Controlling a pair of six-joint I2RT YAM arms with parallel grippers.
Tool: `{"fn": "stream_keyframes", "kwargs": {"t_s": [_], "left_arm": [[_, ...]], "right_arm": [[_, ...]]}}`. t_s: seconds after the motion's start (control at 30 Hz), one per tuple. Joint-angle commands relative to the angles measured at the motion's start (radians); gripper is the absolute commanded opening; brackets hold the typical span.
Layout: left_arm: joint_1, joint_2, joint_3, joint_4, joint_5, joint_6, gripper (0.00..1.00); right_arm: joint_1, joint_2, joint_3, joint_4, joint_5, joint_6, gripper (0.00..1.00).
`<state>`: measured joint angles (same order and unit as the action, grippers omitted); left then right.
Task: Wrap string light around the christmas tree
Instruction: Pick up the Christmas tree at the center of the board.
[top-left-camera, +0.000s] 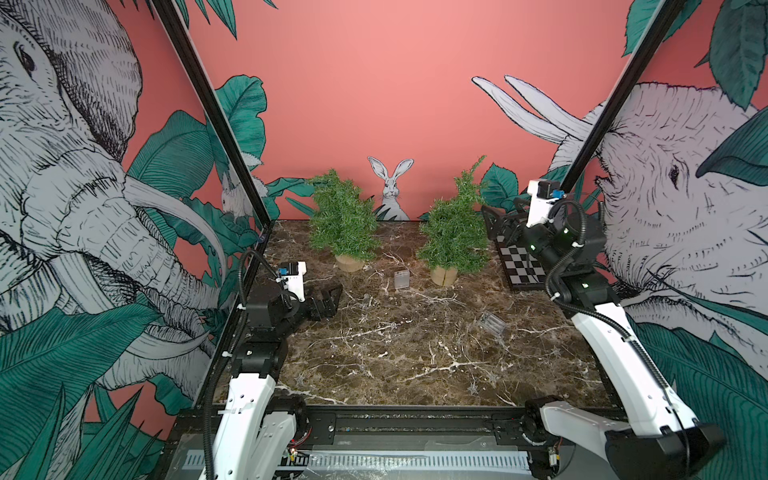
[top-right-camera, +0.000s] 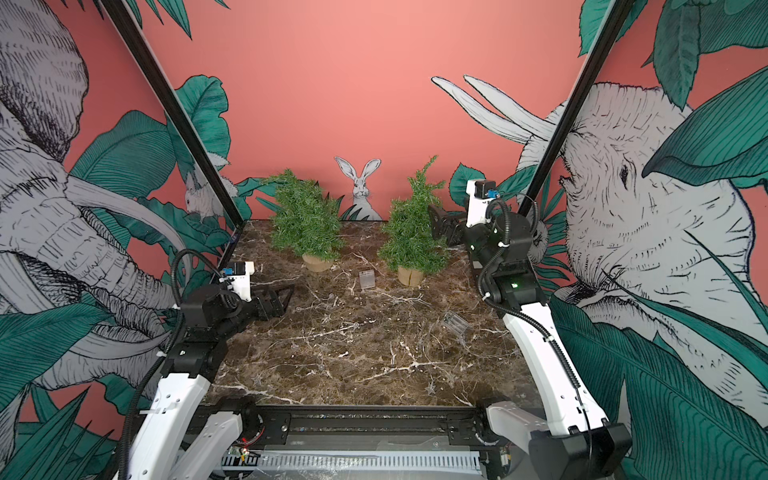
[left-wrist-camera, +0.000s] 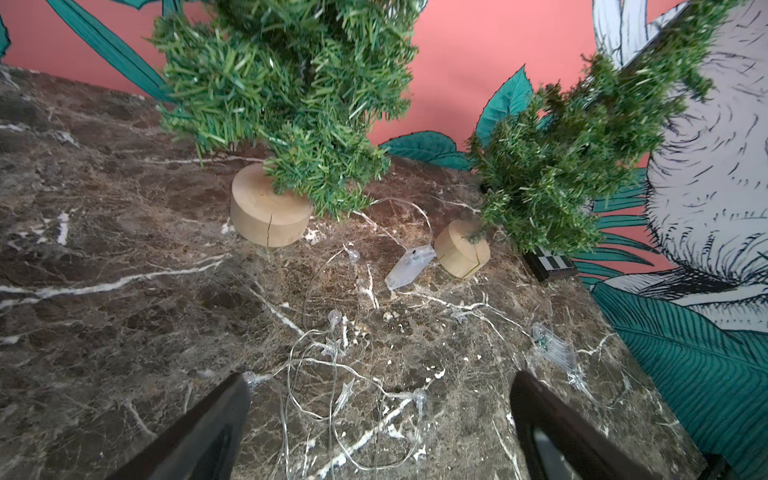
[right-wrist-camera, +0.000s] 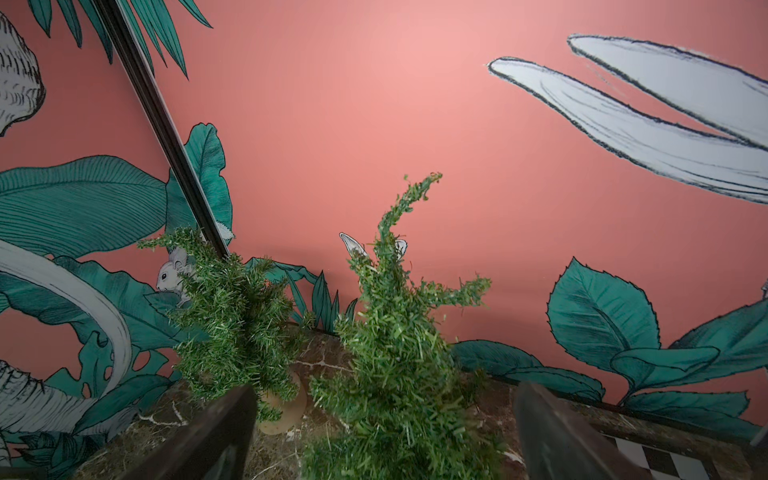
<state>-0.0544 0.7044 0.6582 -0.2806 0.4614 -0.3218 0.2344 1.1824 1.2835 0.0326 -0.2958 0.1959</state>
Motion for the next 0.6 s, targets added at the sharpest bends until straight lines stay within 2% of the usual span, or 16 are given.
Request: {"fn": "stream_keyframes", "kwargs": {"t_s": [0.0, 0.4, 0.57], "left_arm": [[-0.002, -0.001, 0.030, -0.025, 0.011, 0.003, 0.99], [-0.003, 0.002, 0.023, -0.024, 0.008, 0.000, 0.99], [-0.002, 0.012, 0.024, -0.020, 0.019, 0.004, 0.99]], "right_arm": [[0.026, 0.058, 0.079, 0.099, 0.023, -0.043, 0.99], [0.068, 0.289, 0.216, 0.159, 0.143, -0.053, 0.98], [0.088, 0.349, 0.246, 0.144, 0.174, -0.081, 0.91]]}}
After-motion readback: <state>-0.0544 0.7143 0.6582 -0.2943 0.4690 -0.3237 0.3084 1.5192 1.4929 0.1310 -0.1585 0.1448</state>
